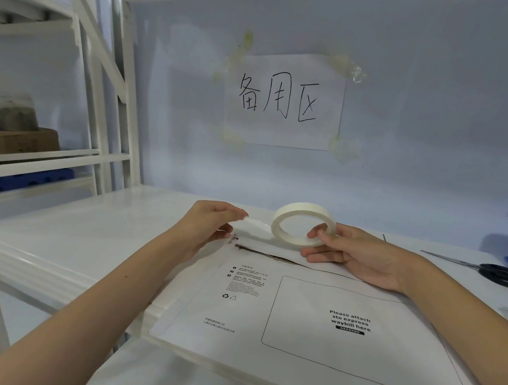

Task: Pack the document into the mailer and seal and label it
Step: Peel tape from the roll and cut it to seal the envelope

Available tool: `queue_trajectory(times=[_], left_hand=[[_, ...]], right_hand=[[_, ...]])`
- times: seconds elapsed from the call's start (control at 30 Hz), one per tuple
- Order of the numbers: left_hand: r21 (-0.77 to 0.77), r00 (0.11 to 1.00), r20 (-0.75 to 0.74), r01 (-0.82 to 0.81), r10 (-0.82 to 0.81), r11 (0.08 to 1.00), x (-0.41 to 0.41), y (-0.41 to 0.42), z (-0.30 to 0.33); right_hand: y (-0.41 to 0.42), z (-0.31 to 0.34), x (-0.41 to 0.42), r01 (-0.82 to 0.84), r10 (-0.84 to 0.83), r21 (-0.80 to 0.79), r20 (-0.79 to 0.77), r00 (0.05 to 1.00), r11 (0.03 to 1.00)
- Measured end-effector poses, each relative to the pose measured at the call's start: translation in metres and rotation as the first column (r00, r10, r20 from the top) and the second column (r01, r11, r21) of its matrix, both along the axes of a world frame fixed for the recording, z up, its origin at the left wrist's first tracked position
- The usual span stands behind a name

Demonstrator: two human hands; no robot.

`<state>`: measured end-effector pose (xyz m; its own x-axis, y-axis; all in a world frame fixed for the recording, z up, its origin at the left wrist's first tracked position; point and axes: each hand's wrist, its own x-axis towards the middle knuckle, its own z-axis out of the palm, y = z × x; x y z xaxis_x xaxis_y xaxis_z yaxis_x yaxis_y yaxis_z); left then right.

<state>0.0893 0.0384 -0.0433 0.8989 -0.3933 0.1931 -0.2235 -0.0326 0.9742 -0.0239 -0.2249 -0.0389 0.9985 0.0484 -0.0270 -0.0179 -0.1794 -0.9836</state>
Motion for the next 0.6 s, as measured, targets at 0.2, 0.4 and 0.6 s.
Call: queue_trajectory(times=[0.2, 0.4, 0.6], left_hand=[[0.074, 0.999, 0.013, -0.054, 0.053, 0.996, 0.0031, 0.0015, -0.002], [0.321, 0.97, 0.227, -0.156, 0.085, 0.934, 0.0041, -0.0023, -0.0063], [0.411, 0.972, 0.225, -0.15, 0.06, 0.899, 0.0024, -0.0012, -0.0059]], right_hand=[[-0.0004, -0.0019, 0.001, 0.01, -0.01, 0.02, 0.015, 1.0, 1.0], [-0.0009, -0.0018, -0.0005, -0.015, 0.014, 0.028, 0.042, 0.999, 0.999], [0.0024, -0.0007, -0.0007, -0.036, 0.036, 0.011, 0.052, 0.998, 0.999]])
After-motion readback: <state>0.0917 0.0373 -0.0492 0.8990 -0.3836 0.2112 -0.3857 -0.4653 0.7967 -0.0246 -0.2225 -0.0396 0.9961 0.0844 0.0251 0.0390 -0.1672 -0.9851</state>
